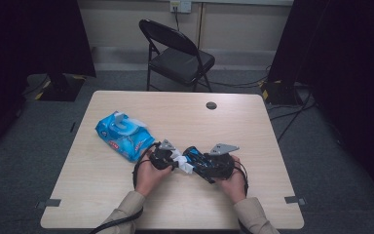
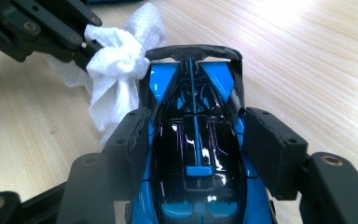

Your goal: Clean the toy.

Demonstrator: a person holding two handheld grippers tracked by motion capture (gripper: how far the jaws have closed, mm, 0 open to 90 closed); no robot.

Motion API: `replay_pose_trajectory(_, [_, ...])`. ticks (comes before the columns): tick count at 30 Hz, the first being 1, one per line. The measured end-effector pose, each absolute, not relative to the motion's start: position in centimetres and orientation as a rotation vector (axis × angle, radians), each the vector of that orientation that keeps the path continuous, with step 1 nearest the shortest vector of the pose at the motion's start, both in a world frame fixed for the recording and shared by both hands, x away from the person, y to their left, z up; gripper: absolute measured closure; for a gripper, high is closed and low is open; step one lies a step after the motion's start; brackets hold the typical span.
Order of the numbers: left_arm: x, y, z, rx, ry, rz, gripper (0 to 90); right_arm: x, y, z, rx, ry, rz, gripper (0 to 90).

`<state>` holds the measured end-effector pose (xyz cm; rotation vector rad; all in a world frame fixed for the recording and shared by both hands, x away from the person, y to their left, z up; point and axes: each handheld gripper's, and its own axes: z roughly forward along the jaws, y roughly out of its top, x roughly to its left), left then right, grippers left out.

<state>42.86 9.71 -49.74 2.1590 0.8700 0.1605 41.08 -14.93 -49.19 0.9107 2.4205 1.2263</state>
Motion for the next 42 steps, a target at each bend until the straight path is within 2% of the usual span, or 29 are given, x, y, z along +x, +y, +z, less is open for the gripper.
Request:
replay_pose_trajectory(7, [43.3,11.1,-49.6,2.104,0.938,0.175,83.2,41.1,-15.0,-49.2,0.911,2.418,1.232,41.3])
replay_pose_trajectory(17, [41.4,11.8,-48.0,2.115,0.847,0.156,83.8,41.1,-15.0,-49.3,0.911,2.417,1.234,41.3])
replay_pose_trajectory(24, [39.1,10.0,-47.2,2.135,0.738,0.088,84.7,41.1,-14.9,-49.3,0.913,2.415,1.237,41.3])
replay_pose_trajectory(32, [36.9,7.1,-48.0,2.204,0.617,-0.025,85.2,41.2,-14.9,-49.3,0.909,2.418,1.237,41.2])
replay_pose_trajectory(42, [36.4,3.7,-48.8,2.217,0.53,-0.086,85.1,41.1,-14.9,-49.3,0.91,2.416,1.237,41.2])
